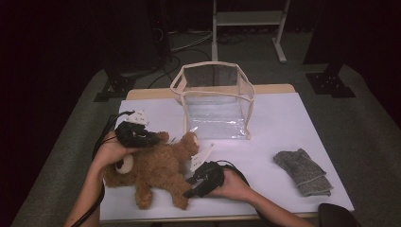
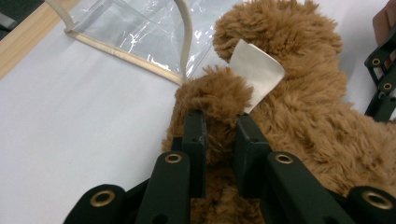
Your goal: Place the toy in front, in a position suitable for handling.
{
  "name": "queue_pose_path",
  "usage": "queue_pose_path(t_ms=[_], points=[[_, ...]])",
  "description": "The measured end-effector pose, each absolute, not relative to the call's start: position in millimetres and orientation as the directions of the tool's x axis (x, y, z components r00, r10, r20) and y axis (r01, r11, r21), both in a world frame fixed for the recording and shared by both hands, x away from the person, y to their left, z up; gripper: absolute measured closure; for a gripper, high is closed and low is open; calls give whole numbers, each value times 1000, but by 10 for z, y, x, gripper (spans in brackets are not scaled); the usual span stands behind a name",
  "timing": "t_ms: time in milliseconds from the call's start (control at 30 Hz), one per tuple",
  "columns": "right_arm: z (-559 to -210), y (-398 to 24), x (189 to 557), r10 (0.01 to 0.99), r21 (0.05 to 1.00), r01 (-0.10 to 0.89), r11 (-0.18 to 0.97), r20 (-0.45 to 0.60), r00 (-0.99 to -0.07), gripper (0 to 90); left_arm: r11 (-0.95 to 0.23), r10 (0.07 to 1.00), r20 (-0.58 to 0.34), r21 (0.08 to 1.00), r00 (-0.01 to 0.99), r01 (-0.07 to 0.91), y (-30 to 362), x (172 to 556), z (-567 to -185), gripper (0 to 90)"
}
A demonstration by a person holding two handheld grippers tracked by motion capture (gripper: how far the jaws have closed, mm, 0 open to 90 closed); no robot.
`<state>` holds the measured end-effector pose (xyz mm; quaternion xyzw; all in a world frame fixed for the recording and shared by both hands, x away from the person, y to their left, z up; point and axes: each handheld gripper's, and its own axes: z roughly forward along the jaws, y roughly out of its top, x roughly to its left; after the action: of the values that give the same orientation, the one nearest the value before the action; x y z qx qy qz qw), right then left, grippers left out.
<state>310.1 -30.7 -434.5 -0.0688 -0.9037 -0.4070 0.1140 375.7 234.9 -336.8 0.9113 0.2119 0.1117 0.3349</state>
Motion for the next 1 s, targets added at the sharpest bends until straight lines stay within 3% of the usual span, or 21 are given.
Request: queue_pose_path(t_ms=[400, 1000], points=[[-4326, -310, 3098, 35, 717, 222, 661, 266, -963, 758, -661, 448, 56, 692, 892, 289, 2443, 3715, -3299, 824], [-4052, -406, 3053, -7, 746, 197, 637, 261, -965, 791, -608, 447, 72, 756, 892, 243, 2495, 3586, -3102, 837]])
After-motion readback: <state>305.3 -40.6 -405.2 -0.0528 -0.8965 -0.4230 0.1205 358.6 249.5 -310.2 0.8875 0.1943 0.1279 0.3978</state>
